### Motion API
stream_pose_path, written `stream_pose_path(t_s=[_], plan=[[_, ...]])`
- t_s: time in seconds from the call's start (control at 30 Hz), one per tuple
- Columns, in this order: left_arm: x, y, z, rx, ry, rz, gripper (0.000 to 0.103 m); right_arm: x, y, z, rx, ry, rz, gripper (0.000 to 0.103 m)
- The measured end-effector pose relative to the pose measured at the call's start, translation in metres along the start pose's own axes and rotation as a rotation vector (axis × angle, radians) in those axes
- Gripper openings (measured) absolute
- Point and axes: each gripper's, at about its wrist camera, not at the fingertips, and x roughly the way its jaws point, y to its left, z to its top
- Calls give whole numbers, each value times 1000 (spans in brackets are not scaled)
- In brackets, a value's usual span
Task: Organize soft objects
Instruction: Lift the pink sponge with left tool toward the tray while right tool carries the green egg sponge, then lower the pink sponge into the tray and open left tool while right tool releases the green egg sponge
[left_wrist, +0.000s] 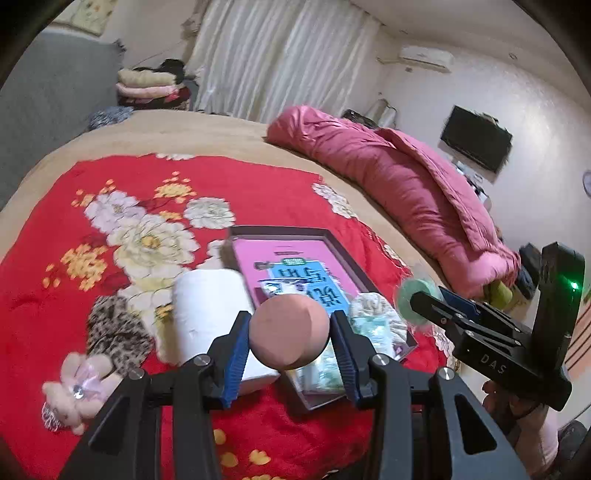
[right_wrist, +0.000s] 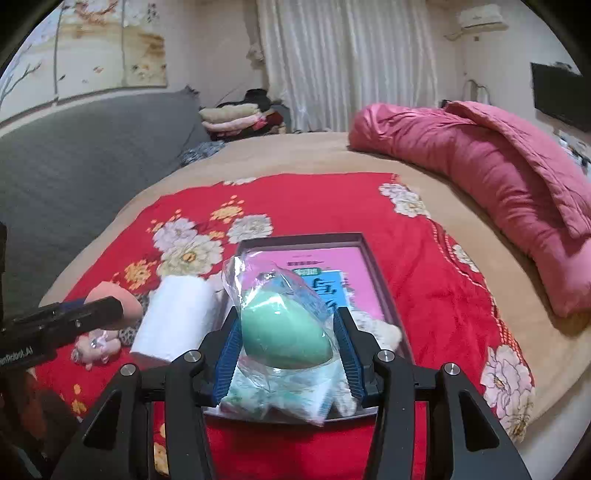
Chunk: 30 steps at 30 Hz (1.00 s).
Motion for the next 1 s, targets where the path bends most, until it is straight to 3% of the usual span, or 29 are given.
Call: stream_pose_path(t_s=[0.5, 0.77, 1.0], plan=[[50, -42, 16, 107, 84, 31, 43, 1, -65, -17, 145, 3, -76, 51], [95, -59, 9, 143, 182, 19, 43, 10, -83, -29, 195, 35, -95, 51], [123, -59, -5, 152, 252, 53, 43, 14, -91, -33, 212, 37, -111, 51]])
